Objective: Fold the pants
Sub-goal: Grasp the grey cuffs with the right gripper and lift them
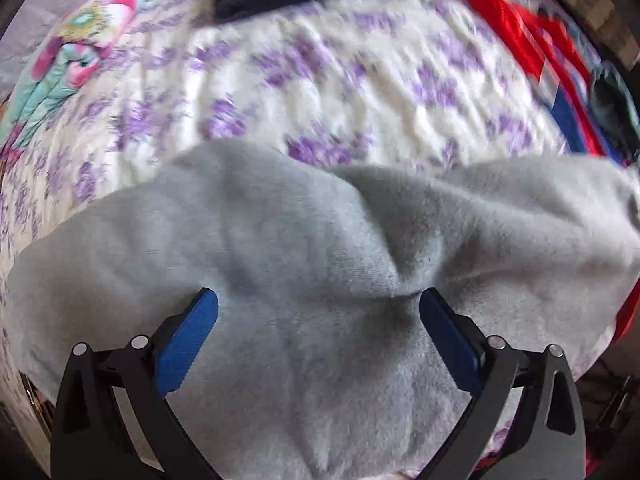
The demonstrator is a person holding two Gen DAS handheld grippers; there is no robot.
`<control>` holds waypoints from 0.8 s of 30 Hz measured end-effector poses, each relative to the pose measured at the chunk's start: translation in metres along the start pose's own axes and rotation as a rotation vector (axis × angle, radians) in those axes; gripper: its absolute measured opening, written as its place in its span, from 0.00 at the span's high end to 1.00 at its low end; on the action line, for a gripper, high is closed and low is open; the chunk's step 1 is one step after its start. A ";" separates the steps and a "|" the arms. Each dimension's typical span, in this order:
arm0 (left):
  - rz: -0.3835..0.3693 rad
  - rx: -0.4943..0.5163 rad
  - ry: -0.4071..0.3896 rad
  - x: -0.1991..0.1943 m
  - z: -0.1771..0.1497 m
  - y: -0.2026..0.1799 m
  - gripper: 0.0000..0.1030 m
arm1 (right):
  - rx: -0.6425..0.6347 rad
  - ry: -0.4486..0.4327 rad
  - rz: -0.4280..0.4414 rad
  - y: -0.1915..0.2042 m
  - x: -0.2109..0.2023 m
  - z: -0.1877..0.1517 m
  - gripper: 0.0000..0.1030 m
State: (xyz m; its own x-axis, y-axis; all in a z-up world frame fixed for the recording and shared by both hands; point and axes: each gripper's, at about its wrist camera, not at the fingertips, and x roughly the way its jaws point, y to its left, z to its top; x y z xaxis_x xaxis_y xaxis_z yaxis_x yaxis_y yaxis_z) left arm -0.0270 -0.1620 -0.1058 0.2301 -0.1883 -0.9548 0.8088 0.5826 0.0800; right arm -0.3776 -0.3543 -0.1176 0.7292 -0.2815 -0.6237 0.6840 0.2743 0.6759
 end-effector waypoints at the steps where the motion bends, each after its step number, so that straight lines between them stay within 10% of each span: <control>1: -0.008 -0.003 -0.031 -0.008 -0.001 0.003 0.05 | 0.002 -0.002 0.008 -0.002 -0.001 0.002 0.52; 10: -0.029 -0.003 0.033 0.005 -0.010 0.007 0.05 | 0.273 0.027 0.146 -0.031 0.013 0.000 0.60; 15: -0.020 0.075 -0.026 -0.006 -0.005 -0.011 0.05 | 0.126 -0.011 0.049 -0.002 0.004 0.000 0.87; 20: 0.013 0.175 -0.002 0.006 -0.004 -0.040 0.05 | -0.209 -0.076 -0.011 0.050 -0.011 -0.001 0.88; 24: -0.045 0.130 0.059 0.020 0.000 -0.034 0.04 | 0.072 0.016 -0.035 -0.012 0.023 0.004 0.84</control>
State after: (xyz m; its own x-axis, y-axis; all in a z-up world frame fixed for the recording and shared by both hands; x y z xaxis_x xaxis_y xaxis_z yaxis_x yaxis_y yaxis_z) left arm -0.0499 -0.1854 -0.1275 0.1627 -0.1633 -0.9731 0.8816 0.4668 0.0691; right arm -0.3686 -0.3679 -0.1383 0.7058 -0.2747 -0.6529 0.7060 0.1975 0.6801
